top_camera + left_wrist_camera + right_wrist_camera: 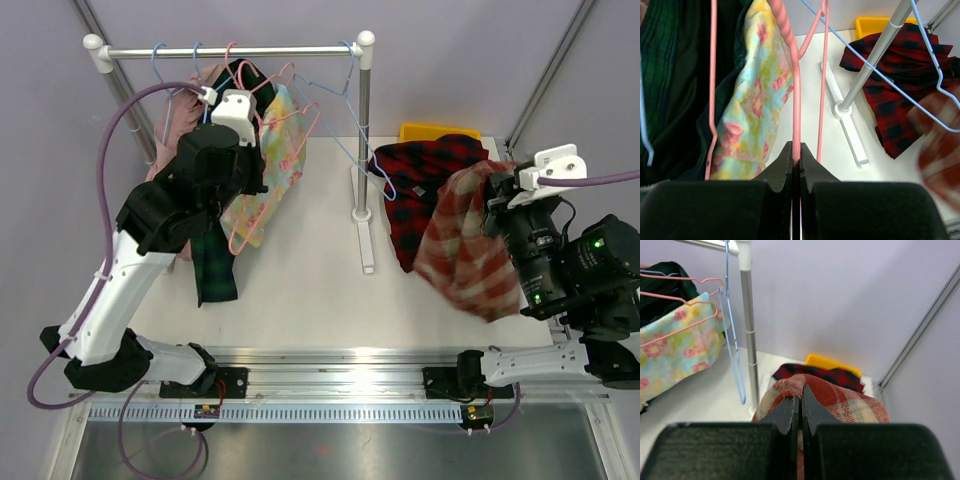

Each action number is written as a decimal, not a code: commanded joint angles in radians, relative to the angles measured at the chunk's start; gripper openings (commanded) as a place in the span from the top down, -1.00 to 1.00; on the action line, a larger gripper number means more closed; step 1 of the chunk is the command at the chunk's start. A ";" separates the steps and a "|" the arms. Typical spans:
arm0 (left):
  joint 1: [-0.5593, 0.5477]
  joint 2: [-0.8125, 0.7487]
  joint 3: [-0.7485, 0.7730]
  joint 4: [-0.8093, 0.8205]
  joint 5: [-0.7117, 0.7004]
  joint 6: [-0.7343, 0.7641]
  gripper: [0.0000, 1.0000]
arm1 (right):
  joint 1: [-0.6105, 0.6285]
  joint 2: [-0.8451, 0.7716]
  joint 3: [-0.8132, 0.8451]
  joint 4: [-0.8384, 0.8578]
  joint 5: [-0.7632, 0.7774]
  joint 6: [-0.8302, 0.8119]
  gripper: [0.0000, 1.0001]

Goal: Remove the skirt from the hanger

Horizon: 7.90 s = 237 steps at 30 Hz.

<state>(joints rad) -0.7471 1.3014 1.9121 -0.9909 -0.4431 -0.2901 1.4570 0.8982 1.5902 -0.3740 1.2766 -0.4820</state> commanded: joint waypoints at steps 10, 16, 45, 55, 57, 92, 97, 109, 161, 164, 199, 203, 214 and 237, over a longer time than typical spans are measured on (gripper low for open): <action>-0.003 0.093 0.071 0.066 -0.065 0.069 1.00 | -0.490 0.451 0.236 -0.732 -0.410 0.049 1.00; -0.003 0.044 -0.018 0.092 -0.065 0.078 1.00 | -1.036 0.369 0.156 -0.346 -0.628 0.212 1.00; 0.173 0.457 0.369 0.153 0.153 0.126 1.00 | -1.383 0.811 -0.063 -0.003 -0.956 0.684 -0.99; 0.178 0.311 0.007 0.297 0.118 0.074 -0.66 | -1.361 0.483 -0.649 0.482 -1.381 0.891 -0.99; 0.178 0.262 -0.078 0.327 0.097 0.066 -0.98 | -1.321 0.496 -0.802 0.816 -1.451 0.948 -0.99; 0.232 0.067 -0.436 0.511 0.147 0.045 -0.98 | -0.963 1.478 0.264 0.245 -1.349 0.666 -0.99; 0.236 0.084 -0.440 0.503 0.142 0.055 -0.98 | -0.980 1.360 0.163 0.365 -1.349 0.626 -0.99; 0.230 0.113 -0.357 0.466 0.201 0.016 -0.98 | -0.995 0.805 -0.288 0.462 -1.131 0.638 -0.99; 0.463 0.438 0.271 0.244 0.173 0.124 -0.22 | -0.994 -0.186 -0.501 -0.138 -1.076 0.694 -0.99; 0.471 0.456 0.271 0.258 0.179 0.123 0.18 | -0.992 -0.182 -0.501 -0.140 -1.074 0.689 -0.99; 0.236 0.156 0.393 0.003 0.057 0.049 1.00 | -0.140 0.382 0.017 0.004 -0.627 0.450 -0.99; 0.198 0.144 0.389 -0.006 0.044 0.043 1.00 | -0.064 0.470 0.030 0.119 -0.649 0.522 -0.99; 0.158 0.084 0.357 -0.017 0.035 0.026 1.00 | -0.040 0.682 0.096 0.245 -0.620 0.451 -0.99; 0.163 0.104 0.520 0.005 -0.112 0.161 1.00 | 0.026 0.409 -0.625 0.227 -0.495 0.937 1.00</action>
<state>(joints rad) -0.5900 1.3849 2.3096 -1.1156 -0.4545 -0.2123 1.4204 1.3632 1.0897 -0.0357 0.6632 0.2485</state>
